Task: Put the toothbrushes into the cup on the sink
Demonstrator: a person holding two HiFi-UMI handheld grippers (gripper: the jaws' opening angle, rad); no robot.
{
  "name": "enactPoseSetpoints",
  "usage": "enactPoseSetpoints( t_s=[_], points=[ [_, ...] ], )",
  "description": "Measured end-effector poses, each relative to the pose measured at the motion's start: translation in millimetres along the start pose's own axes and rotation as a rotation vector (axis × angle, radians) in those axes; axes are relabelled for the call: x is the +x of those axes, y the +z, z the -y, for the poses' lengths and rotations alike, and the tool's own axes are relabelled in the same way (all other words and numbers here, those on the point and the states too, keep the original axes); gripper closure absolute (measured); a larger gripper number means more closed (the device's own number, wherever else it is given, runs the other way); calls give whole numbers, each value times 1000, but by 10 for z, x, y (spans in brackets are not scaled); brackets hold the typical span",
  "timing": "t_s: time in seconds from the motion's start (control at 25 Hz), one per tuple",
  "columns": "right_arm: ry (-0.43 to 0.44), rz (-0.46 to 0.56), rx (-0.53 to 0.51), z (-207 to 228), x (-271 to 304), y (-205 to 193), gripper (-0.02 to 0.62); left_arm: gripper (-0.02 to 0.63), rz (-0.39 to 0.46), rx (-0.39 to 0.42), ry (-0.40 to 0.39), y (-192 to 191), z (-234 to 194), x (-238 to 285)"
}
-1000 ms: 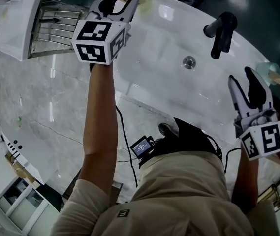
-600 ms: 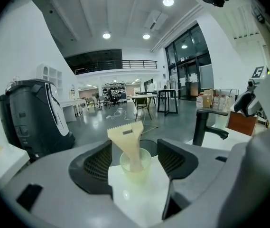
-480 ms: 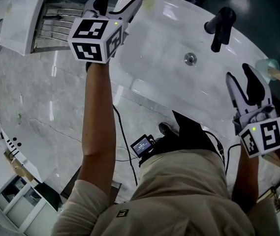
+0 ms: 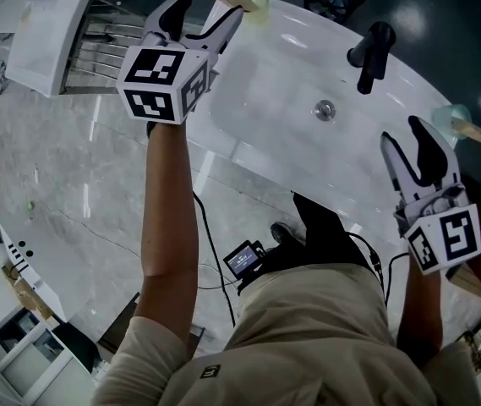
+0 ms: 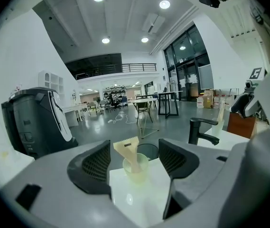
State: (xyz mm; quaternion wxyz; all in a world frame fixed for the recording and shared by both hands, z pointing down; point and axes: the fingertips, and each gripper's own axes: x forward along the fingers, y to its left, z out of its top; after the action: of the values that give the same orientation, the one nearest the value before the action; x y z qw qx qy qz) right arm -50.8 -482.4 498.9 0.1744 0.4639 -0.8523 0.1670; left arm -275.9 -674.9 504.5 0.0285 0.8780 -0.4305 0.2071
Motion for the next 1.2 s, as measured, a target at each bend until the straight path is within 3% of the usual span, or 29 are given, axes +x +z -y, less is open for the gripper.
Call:
enactPoseSetpoints(
  t_s=[0.32, 0.6, 0.76, 0.92, 0.96, 1.2],
  points=[
    [21, 43, -20, -163, -125, 163, 382, 304, 27, 29, 25, 266, 56, -375],
    [38, 94, -55, -349, -294, 365, 382, 310, 120, 49, 56, 656, 204, -926],
    [53, 120, -77, -549, -447, 493, 382, 359, 157, 60, 61, 835, 370, -1354],
    [85, 155, -101, -821, -610, 640, 388, 569, 194, 70, 77, 990, 539, -1839],
    [95, 164, -108, -905, -655, 681, 396, 588, 198, 69, 83, 1013, 576, -1972],
    [156, 206, -166, -1461, -958, 898, 485, 600, 227, 57, 113, 1080, 809, -2804]
  ],
)
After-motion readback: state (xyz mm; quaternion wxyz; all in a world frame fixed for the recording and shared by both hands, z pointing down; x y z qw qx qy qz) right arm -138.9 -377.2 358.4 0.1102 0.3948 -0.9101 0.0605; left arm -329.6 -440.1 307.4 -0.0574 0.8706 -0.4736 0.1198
